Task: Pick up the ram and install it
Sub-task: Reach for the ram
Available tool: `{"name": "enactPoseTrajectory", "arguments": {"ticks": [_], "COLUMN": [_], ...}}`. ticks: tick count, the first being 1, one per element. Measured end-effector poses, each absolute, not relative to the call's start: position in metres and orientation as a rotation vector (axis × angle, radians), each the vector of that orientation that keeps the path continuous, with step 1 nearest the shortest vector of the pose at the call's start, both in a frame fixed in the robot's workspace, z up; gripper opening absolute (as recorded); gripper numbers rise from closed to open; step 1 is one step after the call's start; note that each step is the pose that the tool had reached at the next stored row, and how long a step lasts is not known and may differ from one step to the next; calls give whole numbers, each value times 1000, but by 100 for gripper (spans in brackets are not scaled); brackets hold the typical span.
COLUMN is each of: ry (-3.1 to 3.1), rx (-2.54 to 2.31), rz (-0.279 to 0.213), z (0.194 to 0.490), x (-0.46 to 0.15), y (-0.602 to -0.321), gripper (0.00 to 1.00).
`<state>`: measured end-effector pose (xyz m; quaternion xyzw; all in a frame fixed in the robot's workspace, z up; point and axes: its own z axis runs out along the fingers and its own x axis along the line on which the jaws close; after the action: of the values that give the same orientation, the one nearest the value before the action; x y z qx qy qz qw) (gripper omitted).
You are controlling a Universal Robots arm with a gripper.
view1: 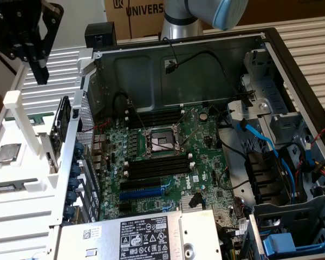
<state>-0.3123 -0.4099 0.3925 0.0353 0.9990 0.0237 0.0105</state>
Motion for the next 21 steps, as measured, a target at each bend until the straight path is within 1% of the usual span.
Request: {"name": "enactPoseTrajectory", "arguments": {"ticks": [6,21], "ry": [3120,3136], "rx": [110,111], "rz": [53,27], "z": [391,382], "x": [-340,-409], "y": [-410,-410], "gripper": [10,10]}}
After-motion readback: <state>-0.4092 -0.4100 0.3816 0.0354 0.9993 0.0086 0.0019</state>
